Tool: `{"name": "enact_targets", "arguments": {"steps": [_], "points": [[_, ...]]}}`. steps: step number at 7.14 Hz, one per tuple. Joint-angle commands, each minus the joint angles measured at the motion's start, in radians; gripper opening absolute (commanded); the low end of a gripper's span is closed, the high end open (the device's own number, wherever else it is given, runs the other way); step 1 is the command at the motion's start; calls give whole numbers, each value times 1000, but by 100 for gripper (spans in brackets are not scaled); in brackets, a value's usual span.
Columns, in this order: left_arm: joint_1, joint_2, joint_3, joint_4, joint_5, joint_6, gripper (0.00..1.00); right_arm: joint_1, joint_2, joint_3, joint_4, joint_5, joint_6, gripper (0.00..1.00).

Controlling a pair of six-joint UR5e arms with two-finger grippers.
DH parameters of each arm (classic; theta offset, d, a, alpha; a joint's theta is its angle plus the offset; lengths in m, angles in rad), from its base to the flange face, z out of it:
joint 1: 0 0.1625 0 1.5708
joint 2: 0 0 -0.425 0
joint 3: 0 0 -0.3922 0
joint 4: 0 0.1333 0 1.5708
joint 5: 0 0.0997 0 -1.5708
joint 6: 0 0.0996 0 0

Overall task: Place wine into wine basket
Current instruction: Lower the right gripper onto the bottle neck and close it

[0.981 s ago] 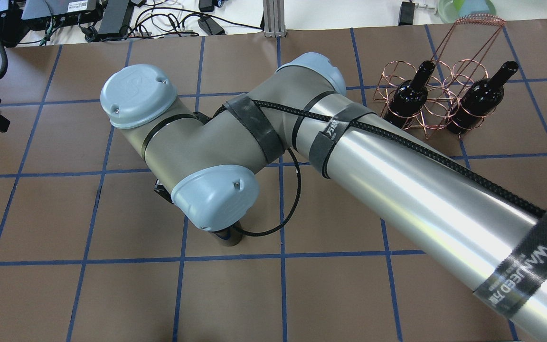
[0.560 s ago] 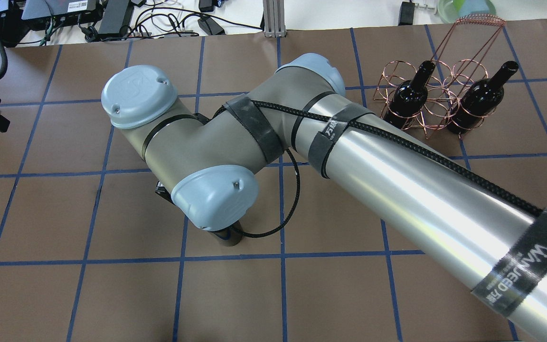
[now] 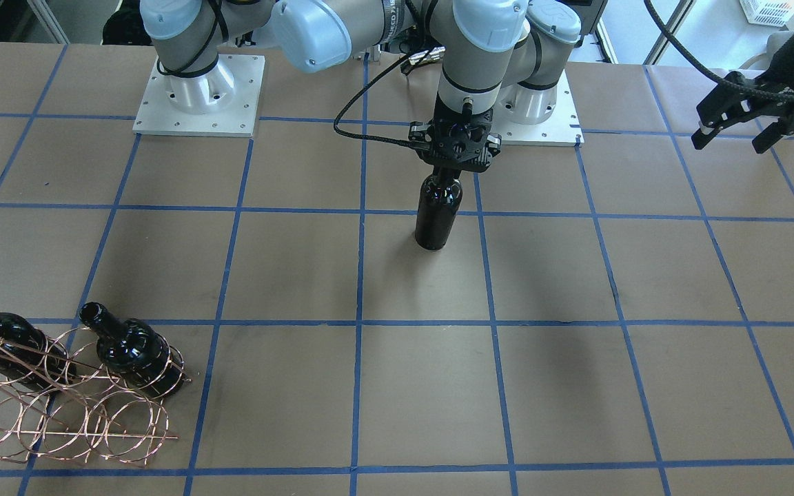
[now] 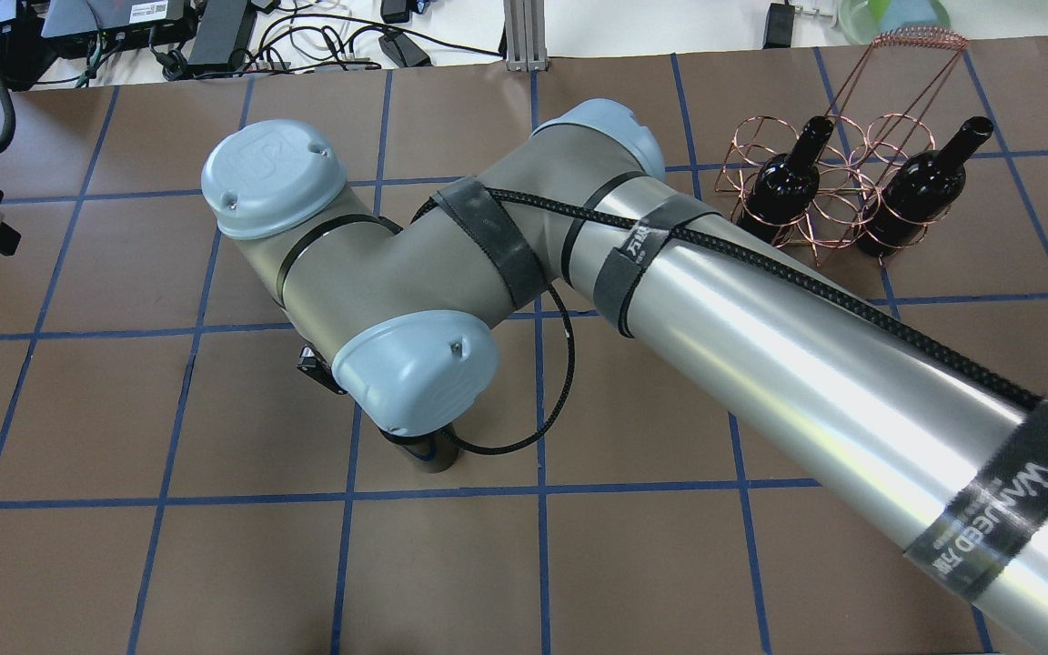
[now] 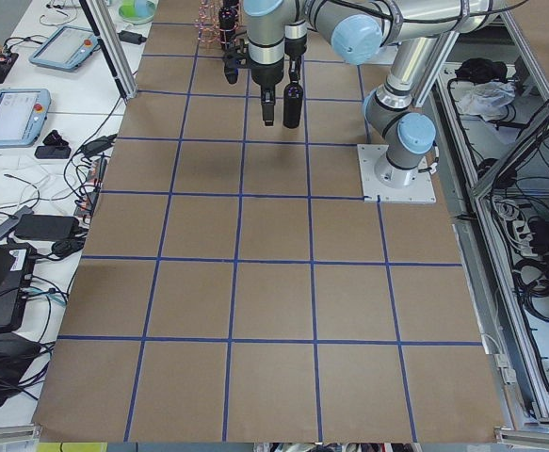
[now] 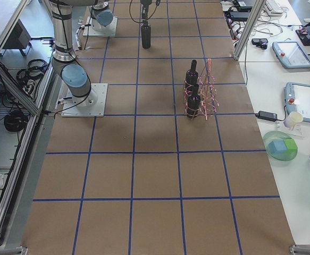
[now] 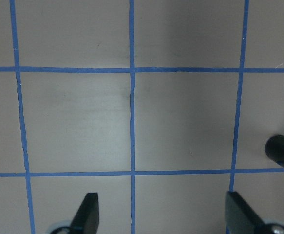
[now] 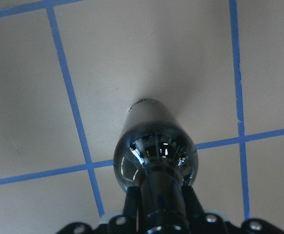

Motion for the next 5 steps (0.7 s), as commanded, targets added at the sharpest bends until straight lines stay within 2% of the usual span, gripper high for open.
{"name": "enact_targets", "arguments": {"steps": [1,3,5], "points": [[0,0,1,1,-2,-1,92,-37,-11,-10,2,4,-44,0],[-9,2,5,1,-3,-24,92,-107,-23,-24,5,14,-108,0],[-137,23,5,3,3,-203,96,-184,-61,-31,22,14,-206,0]]}}
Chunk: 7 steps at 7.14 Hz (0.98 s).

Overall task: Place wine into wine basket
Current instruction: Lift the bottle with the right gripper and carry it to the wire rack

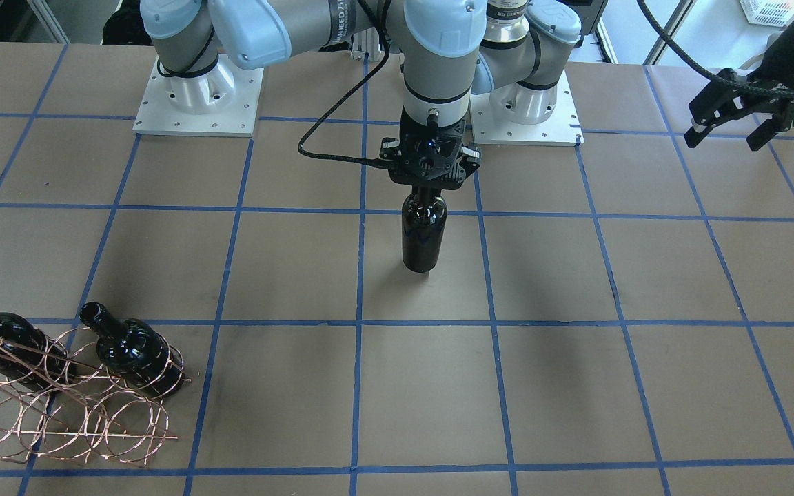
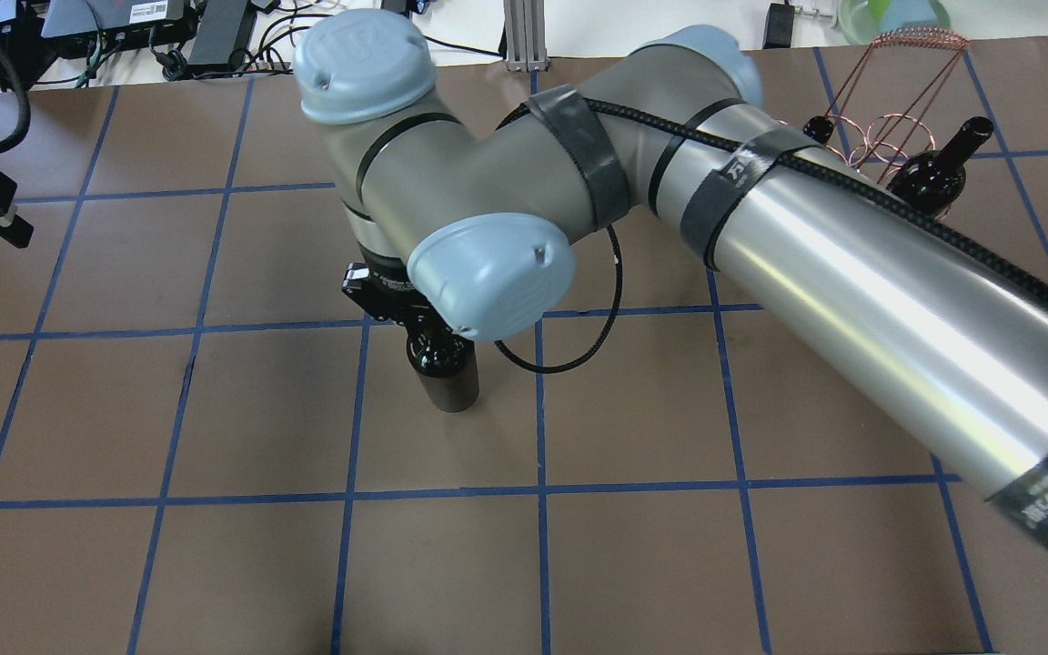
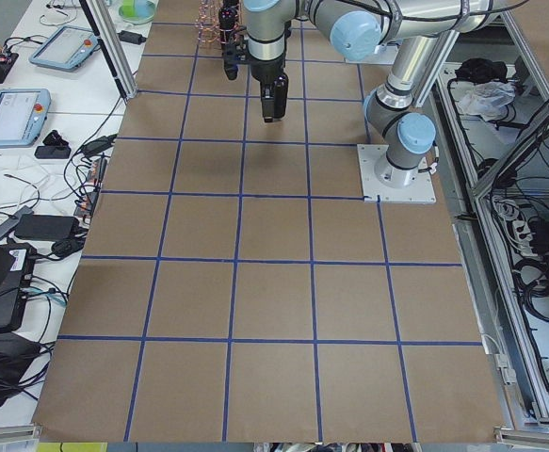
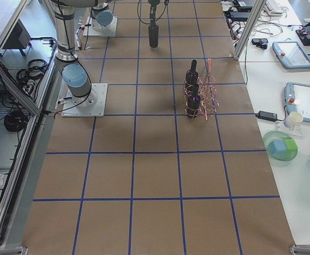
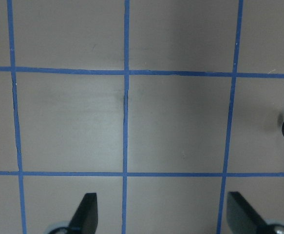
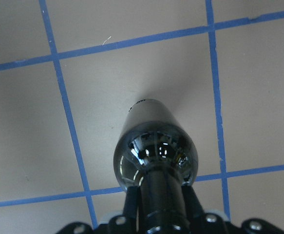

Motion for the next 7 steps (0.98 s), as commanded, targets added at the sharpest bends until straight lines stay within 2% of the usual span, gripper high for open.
{"name": "enact_targets", "arguments": {"steps": [1,3,4,5,7], "points": [[-174,16,2,13,8,-238,98,-87,-52,-9,66,-9,-141,0],[-345,5,2,85,12,-451,100,-202,-117,-13,175,-18,-331,0],[-379,-4,2,133,56,-461,100,-271,-147,-13,218,-39,-432,0],[-406,-13,2,147,64,-498,100,-337,-174,-16,247,-51,-533,0],[-450,-41,17,211,65,-521,100,-457,-201,-80,364,-76,-686,0]]}}
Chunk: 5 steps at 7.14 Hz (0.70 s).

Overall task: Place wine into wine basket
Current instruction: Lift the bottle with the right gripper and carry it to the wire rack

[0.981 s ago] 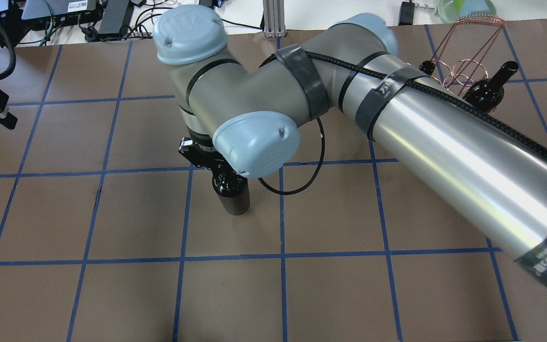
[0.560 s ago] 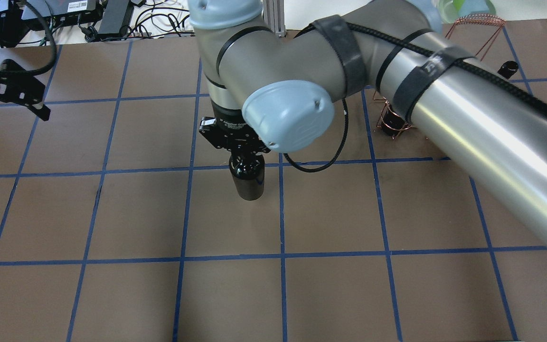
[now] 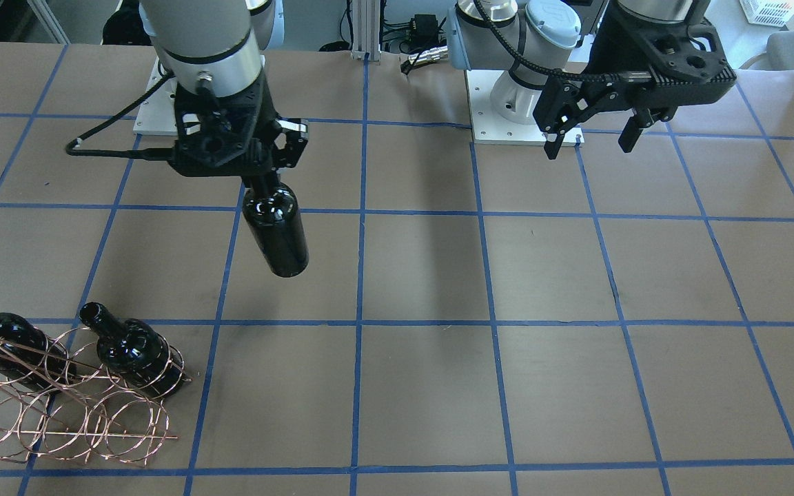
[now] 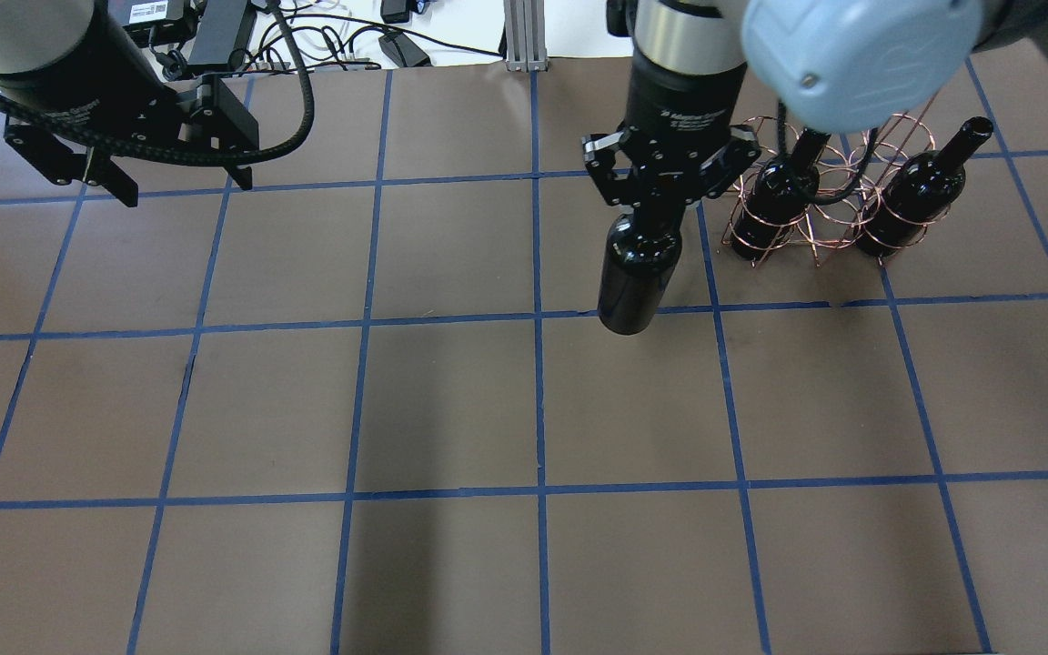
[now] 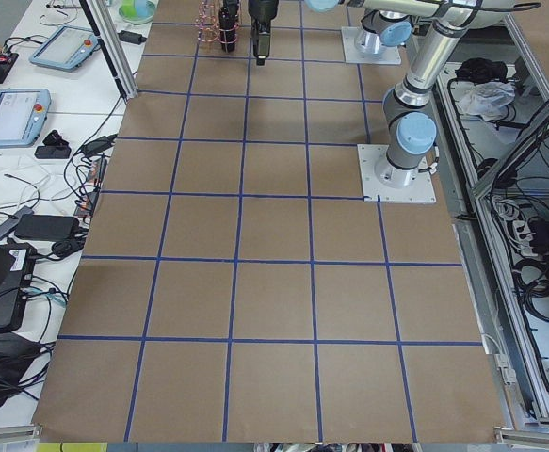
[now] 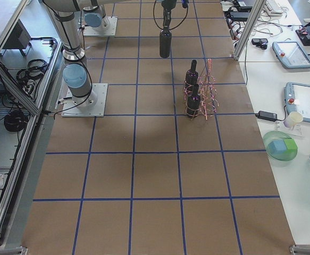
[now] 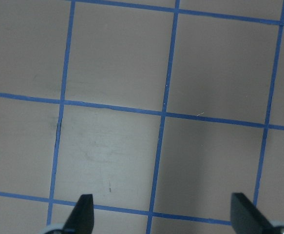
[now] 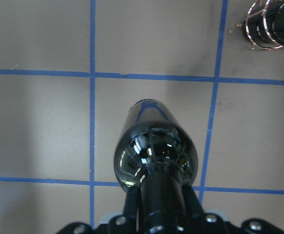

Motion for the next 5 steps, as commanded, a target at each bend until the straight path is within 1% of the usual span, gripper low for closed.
{"name": "enact_targets", "arguments": {"steps": [1,2,3,5], "points": [[-25,-33,30,29,1,-13,100,-115,-19,-62,103,-48,-168,0],[-24,-55,71,19,1,-11,100,-150,-17,-69,99,-86,-243,0],[-28,-69,86,8,2,-8,100,-210,-19,-70,102,-87,-285,0],[-34,-63,64,17,1,-4,100,-332,-37,-70,108,-132,-475,0]]}}
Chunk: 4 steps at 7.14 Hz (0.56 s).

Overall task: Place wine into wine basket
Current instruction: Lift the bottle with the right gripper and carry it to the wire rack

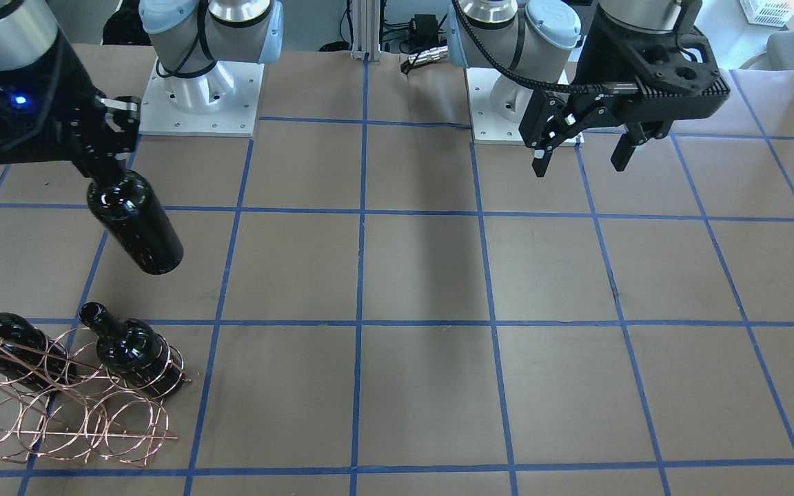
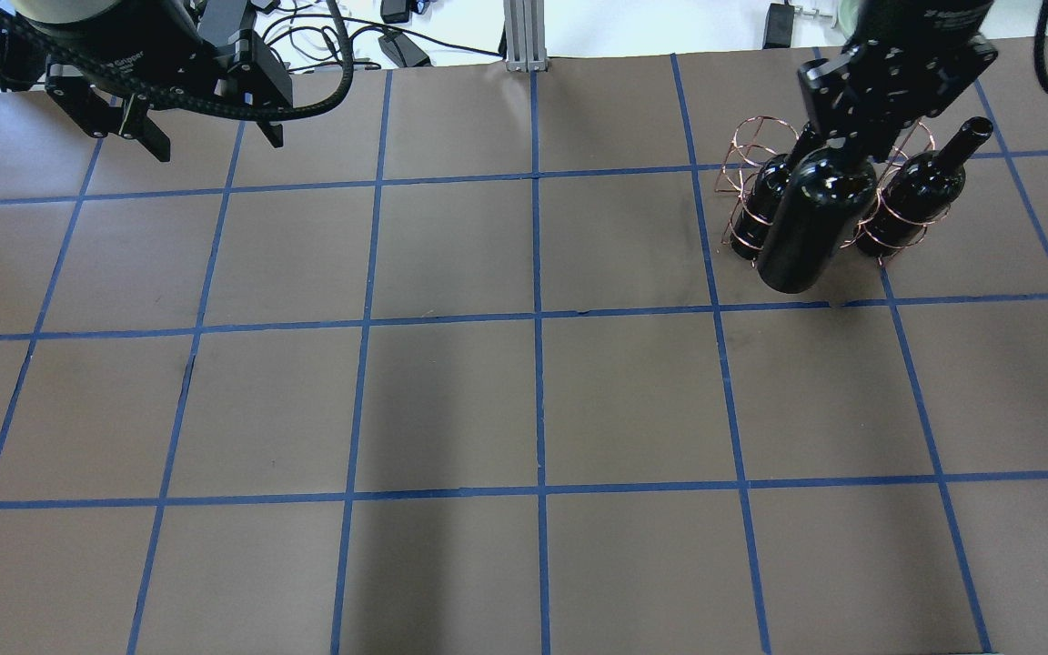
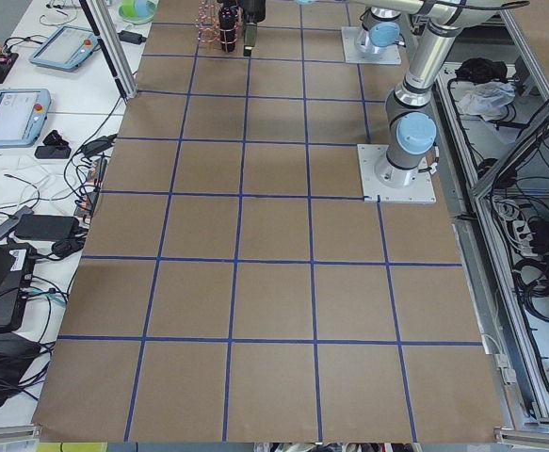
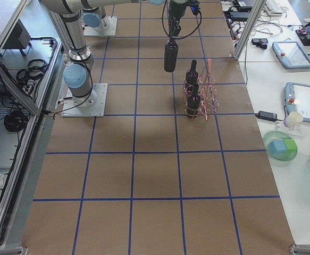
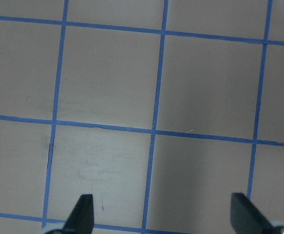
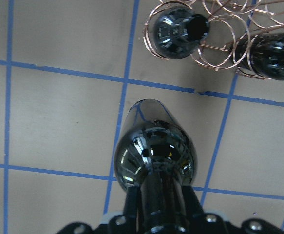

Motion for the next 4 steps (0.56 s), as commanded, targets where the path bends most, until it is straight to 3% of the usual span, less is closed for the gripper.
{"name": "enact_targets", "arguments": {"steps": [1,4], "points": [[-9,3,-12,4,0,4,100,-130,-8,-2,-7,-28,-186,0],[-11,17,-41,12,0,6,100,-149,47,-50,-112,-29,-208,0]]}}
